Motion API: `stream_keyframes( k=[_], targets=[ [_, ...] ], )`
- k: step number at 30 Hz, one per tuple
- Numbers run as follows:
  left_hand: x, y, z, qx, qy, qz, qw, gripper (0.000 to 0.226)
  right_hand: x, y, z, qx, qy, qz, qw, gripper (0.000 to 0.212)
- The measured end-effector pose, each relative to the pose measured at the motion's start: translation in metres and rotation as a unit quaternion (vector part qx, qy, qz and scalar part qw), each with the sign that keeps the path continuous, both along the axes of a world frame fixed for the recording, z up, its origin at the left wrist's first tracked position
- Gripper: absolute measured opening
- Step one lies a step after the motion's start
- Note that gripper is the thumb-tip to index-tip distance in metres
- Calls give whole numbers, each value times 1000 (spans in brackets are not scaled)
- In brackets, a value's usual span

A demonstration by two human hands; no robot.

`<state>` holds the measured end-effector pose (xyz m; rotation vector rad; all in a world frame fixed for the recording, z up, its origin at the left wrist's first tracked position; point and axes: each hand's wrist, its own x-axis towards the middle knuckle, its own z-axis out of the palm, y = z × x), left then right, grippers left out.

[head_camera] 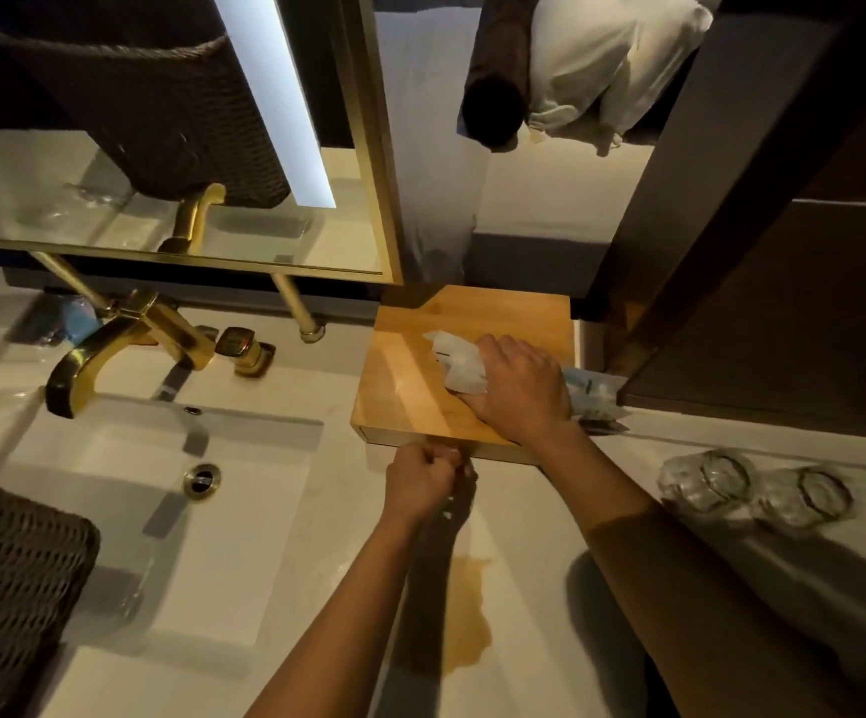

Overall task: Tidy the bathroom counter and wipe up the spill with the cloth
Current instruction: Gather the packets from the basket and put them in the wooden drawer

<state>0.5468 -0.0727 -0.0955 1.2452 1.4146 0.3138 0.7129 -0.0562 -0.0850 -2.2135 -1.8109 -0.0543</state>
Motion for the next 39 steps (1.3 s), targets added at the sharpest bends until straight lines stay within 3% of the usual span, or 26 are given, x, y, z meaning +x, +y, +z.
stream_keyframes(
  k=[8,17,29,39],
  targets=[
    [8,-7,0,-45,-64,73,994,27,-2,-3,-1,28,-1,-5,1000,60],
    [3,-14,1,25,3,62,998,32,-4,-2,6,12,-1,-6,1000,61],
    [-32,-49,-5,11,32,20,999,23,-7,-1,6,7,-6,-16,1000,59],
    [-43,-67,-3,46,62,-9,997,28,-6,-2,7,7,-2,-12,1000,61]
  ],
)
